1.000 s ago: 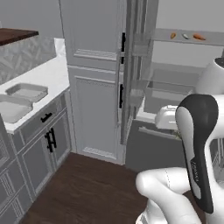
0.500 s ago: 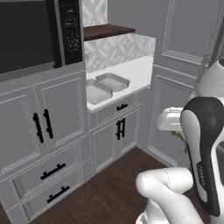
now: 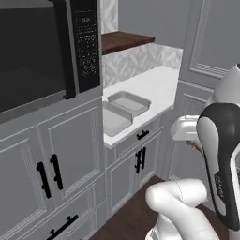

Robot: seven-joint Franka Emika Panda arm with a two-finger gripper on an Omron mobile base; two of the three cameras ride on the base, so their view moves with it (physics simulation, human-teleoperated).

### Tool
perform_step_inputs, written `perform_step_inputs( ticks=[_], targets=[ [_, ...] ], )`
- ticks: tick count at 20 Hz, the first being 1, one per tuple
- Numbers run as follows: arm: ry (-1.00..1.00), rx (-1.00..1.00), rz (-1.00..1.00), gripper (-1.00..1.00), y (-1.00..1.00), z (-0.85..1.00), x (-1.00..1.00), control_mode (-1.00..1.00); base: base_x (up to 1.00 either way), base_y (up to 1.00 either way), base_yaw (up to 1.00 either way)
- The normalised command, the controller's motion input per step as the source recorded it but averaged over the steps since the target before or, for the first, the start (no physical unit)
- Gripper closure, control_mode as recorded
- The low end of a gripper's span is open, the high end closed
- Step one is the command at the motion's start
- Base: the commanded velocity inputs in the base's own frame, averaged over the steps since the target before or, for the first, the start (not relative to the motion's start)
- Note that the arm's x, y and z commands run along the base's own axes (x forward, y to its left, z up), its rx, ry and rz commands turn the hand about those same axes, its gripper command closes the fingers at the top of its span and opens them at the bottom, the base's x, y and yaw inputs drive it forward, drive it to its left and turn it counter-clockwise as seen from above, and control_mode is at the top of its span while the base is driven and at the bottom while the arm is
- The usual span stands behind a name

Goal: Place one carrot and one fish in each tupperware on the nearby counter, to pack two identical lunches.

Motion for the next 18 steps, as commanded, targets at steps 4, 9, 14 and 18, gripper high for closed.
perform_step_inputs(
  ticks=[4, 9, 14, 18],
  targets=[
    [0.0, 0.0, 0.0, 1.0, 0.0, 0.0, 0.0, 1.0, 0.96, -0.17, -0.31],
    [0.0, 0.0, 0.0, 1.0, 0.0, 0.0, 0.0, 1.0, 1.0, -0.12, -0.26],
    [0.0, 0.0, 0.0, 1.0, 0.0, 0.0, 0.0, 1.0, 0.84, 0.0, -0.03],
    [0.0, 0.0, 0.0, 1.0, 0.0, 0.0, 0.0, 1.0, 0.49, 0.0, 0.0]
  ],
)
